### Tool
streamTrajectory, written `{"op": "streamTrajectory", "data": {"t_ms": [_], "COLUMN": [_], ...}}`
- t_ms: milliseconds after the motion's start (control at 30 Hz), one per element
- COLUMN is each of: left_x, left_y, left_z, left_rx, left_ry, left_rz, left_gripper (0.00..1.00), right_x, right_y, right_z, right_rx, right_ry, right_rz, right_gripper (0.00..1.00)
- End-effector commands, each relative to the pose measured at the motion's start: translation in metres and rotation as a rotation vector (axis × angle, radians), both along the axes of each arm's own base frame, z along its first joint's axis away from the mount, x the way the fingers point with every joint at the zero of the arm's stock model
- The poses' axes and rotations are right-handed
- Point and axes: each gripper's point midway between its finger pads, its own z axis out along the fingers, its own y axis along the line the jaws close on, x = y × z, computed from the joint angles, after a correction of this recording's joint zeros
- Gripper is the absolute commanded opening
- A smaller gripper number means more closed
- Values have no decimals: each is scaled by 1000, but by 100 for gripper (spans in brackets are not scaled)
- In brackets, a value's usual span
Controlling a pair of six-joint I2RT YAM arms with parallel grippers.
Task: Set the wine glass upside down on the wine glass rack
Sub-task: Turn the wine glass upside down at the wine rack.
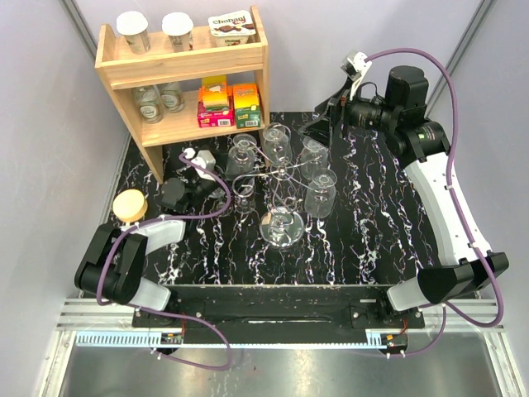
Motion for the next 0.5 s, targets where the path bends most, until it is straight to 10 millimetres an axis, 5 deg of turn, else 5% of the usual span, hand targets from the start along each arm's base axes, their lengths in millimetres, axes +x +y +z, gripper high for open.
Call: {"op": "streamTrajectory", "data": {"t_ms": [0,467], "left_x": [-29,-24], "left_y": [23,21], "left_z": [87,97], "left_rx": [-175,-262], "left_ry": [-349,-289], "left_rz": [56,63], "left_gripper": [0,0], "right_x": [-10,-11], "right_y": [-3,-3], "right_z": [16,10], "right_rx": [13,6], "right_ry": [-56,-47], "right_rz": [17,25], "right_gripper": [100,99]}}
